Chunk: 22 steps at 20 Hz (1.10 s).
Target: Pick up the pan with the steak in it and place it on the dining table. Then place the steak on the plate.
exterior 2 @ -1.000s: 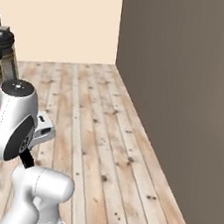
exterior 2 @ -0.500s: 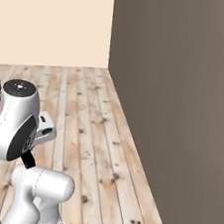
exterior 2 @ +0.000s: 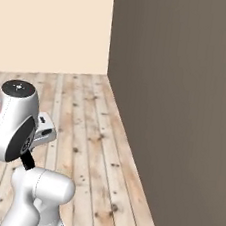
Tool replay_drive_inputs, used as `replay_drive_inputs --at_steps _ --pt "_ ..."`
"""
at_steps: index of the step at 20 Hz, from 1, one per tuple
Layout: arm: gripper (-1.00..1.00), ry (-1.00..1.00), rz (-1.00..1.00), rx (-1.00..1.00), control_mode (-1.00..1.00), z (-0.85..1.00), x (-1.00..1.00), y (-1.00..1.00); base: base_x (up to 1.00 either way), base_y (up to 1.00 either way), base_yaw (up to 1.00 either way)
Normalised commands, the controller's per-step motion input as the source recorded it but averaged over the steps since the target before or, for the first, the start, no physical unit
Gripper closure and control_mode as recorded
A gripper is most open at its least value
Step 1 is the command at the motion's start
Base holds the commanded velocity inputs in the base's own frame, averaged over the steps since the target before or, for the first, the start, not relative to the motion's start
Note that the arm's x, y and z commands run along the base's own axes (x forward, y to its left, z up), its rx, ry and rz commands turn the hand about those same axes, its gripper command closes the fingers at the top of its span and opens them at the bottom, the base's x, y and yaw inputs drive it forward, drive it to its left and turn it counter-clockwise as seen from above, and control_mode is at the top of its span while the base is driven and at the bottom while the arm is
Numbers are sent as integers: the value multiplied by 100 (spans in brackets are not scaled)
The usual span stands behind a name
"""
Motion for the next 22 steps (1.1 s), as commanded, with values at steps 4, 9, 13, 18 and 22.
replay_drive_inputs --at_steps 4,9,13,18,22 --pt "100 0 0 0 100 0 0 0 100 0 0" --pt "100 0 0 0 100 0 0 0 100 4 0" --pt "100 0 0 0 100 0 0 0 100 8 0" --pt "100 0 0 0 100 0 0 0 100 11 1" --pt "100 0 0 0 100 0 0 0 34 3 36"
